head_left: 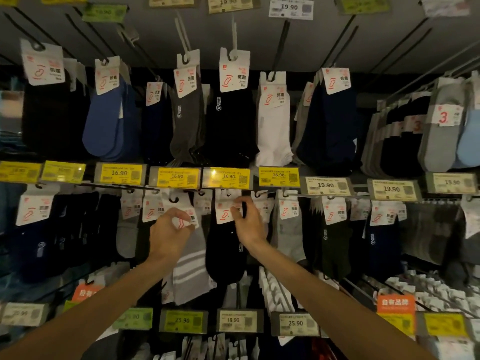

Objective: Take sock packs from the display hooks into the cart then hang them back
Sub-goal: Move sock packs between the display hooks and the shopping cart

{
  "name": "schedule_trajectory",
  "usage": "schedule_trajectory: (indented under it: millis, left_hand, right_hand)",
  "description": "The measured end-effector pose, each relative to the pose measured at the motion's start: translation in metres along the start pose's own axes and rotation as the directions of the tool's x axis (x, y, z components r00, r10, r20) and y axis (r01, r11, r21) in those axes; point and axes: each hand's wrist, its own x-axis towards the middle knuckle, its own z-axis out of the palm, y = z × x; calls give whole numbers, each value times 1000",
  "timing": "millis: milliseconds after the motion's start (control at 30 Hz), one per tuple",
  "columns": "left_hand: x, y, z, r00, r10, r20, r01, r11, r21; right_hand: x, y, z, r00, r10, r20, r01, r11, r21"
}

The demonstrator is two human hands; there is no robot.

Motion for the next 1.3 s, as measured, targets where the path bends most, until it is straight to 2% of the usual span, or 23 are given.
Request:
schedule_trajectory:
  millis: [67,167,233,267,333,400,433,500,633,867,933,1000,1133,1200,1233,1300]
  left_hand:
    - [5,-3,4,999,-36,8,36,999,-28]
    - [8,-5,14,997,-77,9,78,995,-60]
    - [8,-4,22,995,-98,4,98,992,-77]
    - [8,-5,25,994,-105,2,105,991,-82]
    - [9,-4,32,993,-120,7,120,988,-94]
    - [9,-4,38,992,-125,15,125,988,-90]
    - [9,-5,41,992,-124,16,125,988,-90]
    - [10,-4,45,993,-118,14,119,990,-80]
    - [14,-2,50,993,-114,18,114,993,-39]
    - [13,-9,47,993,-106,59,104,994,28]
    - [10,-12,43,989,-113,97,112,994,18]
    - [8,-13,38,983,-116,145,117,993,4]
    - [3,-16,24,968,-97,233,107,994,-31]
    - [-1,-19,15,964,-78,255,98,993,-69]
    - [-4,-19,9,964,-62,260,86,993,-81]
    - [-12,-19,-2,963,-38,268,67,993,-99]
  right_hand:
    - [11,8,6,999,18,31,-17,999,-45]
    - [21,19,11,988,28,149,-9,992,-126]
    - [23,31,15,987,-19,161,73,939,-335]
    - [22,37,16,985,-79,152,146,849,-508]
    - [22,48,20,939,-269,214,335,571,-750]
    - [21,54,24,874,-336,350,468,397,-789]
    - [23,57,26,856,-318,406,507,368,-779]
    - [31,61,31,851,-215,478,524,400,-752]
    - [57,65,35,856,53,514,439,451,-777]
    - [88,73,41,776,322,543,430,359,-828]
    - [89,75,43,742,382,552,415,385,-824]
    - [85,78,44,747,357,562,410,418,-811]
    - [63,81,42,787,211,580,426,494,-758]
    - [42,78,38,819,100,565,393,619,-680]
    - [30,75,34,850,25,526,350,719,-600]
    - [-1,60,23,908,-31,418,193,916,-352]
